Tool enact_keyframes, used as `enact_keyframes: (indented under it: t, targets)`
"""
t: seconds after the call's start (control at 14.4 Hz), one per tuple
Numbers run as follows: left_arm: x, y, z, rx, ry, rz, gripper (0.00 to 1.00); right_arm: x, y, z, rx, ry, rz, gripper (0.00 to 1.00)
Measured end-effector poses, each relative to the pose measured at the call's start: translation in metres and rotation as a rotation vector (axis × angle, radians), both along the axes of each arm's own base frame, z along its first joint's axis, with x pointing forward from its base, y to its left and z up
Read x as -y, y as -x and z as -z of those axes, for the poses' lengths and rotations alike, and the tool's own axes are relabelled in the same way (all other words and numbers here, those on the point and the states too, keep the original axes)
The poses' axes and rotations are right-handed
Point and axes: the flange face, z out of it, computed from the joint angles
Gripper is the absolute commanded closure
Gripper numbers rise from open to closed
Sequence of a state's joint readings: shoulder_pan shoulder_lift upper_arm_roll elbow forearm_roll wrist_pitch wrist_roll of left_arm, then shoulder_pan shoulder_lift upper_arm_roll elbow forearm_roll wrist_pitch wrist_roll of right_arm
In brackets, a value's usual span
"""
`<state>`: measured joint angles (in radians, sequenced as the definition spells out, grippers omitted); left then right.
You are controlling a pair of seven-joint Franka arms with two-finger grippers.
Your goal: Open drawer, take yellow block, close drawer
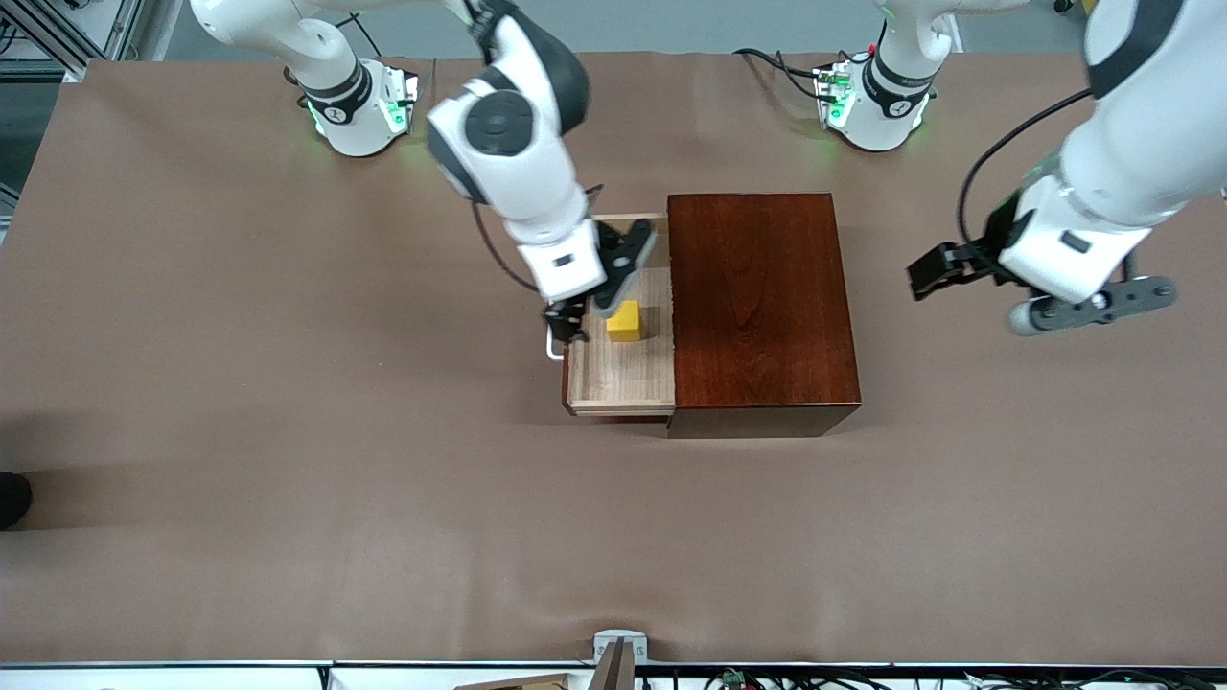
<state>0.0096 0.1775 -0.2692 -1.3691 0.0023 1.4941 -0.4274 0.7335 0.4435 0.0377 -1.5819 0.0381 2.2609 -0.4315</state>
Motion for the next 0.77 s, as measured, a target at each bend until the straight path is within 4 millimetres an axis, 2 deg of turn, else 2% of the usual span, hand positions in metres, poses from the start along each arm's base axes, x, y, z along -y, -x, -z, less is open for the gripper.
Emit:
enact_keyframes:
  t: [0.14,0.28,0.42,0.56,0.77]
  targets:
    - [-0.032,-0.002,-0.002,0.004,0.002,0.046,0.00,-0.007,-0.001,0.018,0.022,0.035,-0.083,0.00]
    - [-0.065,-0.004,-0.004,0.007,0.003,0.081,0.00,-0.007,-0.003,0.026,0.042,0.063,-0.185,0.00]
    - [-0.087,-0.004,-0.005,0.010,0.002,0.103,0.00,-0.009,-0.004,0.035,0.055,0.076,-0.265,0.00]
    - [-0.095,-0.004,-0.005,0.011,-0.003,0.122,0.00,-0.016,-0.002,0.047,0.068,0.078,-0.303,0.00]
    - [-0.092,-0.005,-0.004,0.027,-0.015,0.164,0.00,-0.028,0.009,0.067,0.059,0.099,-0.335,0.00]
